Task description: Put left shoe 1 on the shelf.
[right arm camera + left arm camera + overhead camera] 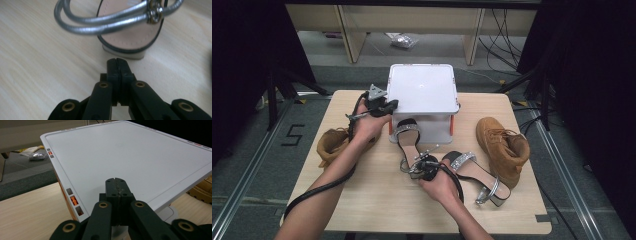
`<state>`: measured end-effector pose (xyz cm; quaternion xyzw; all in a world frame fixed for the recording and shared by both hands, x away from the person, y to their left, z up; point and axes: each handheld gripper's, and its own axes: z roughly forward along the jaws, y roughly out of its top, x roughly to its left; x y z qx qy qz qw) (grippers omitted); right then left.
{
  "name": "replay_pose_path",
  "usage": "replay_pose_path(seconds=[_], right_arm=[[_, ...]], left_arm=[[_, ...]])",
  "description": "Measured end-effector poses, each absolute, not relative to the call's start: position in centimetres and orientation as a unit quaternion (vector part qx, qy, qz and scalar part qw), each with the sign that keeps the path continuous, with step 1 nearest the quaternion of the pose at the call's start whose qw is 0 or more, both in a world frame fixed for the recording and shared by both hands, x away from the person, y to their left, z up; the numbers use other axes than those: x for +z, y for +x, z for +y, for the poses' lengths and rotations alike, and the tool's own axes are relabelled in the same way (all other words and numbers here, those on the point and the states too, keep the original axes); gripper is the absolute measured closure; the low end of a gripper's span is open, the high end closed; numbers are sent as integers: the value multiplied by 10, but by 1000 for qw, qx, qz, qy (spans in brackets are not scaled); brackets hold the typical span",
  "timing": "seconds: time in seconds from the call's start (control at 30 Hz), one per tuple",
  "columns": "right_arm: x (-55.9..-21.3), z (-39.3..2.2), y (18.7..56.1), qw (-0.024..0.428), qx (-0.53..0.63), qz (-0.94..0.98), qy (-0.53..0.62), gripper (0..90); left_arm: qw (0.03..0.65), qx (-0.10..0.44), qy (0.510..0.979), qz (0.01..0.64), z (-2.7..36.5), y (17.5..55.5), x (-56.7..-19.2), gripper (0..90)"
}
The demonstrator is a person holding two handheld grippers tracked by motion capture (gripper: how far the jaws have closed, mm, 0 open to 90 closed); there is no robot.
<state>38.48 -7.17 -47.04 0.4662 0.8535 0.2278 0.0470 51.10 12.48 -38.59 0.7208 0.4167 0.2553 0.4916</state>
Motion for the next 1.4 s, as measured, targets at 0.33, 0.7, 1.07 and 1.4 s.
replay_pose_path(seconds=[0.33,0.7,1.07,1.4], right_arm=[[-473,-71,387,43,251,840,479,900],[-466,-66,399,65,283,829,478,900],[-463,-58,411,77,296,824,477,900],[-462,-49,429,95,313,805,494,900]], left_arm=[[492,256,721,415,124,511,-386,897],[491,256,723,414,124,511,-386,897],[492,256,723,413,124,511,-386,897],[492,256,724,410,125,512,-386,898]])
